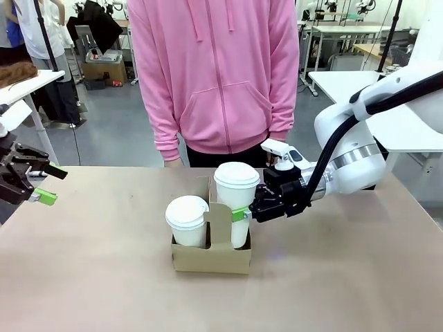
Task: Pour a drink into a cup and package it in a carrier.
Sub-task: Insert the held 600 ml Paper Cup into the Cup Carrier.
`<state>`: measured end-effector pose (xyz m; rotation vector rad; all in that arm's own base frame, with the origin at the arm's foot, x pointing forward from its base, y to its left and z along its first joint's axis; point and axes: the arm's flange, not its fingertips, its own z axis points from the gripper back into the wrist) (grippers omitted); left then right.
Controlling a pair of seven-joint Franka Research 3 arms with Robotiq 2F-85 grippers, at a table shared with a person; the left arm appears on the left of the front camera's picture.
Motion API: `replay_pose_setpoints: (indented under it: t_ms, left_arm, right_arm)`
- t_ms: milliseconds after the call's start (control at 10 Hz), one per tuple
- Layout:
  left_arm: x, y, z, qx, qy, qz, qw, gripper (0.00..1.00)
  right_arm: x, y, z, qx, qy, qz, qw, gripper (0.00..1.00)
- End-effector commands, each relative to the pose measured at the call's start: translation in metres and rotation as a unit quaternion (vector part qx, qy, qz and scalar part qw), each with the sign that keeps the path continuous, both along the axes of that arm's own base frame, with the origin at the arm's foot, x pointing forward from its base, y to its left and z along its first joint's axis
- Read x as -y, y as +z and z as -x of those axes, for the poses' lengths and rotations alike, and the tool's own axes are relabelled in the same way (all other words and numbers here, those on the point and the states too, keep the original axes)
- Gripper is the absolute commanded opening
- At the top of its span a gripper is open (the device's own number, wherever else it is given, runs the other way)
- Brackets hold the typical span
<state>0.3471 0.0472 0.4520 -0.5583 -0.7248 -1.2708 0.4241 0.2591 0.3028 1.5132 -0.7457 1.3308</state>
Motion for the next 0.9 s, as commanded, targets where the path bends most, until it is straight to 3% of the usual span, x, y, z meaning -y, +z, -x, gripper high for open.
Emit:
replay_pose_setpoints:
  t_ms: [0, 200, 300, 800]
  left_arm:
    - [0.009, -0.012, 0.018, 0.014, -0.001, 0.017, 1.000, 1.00]
    - [0.014, -0.007, 0.018, 0.000, 0.018, 0.034, 0.999, 1.00]
    - [0.000, 0.000, -0.001, 0.000, 0.004, 0.004, 1.000, 1.00]
    - [0.000, 0.000, -0.001, 0.000, 0.004, 0.004, 1.000, 1.00]
  right_arm:
    - [0.001, -0.006, -0.007, 0.014, 0.023, -0.010, 1.000, 0.81]
    - [0.004, -0.012, -0.009, 0.024, 0.028, -0.015, 0.999, 0.81]
    - [0.006, -0.016, -0.010, 0.032, 0.030, -0.017, 0.999, 0.81]
    - [0.006, -0.034, -0.012, 0.096, 0.048, -0.015, 0.994, 0.81]
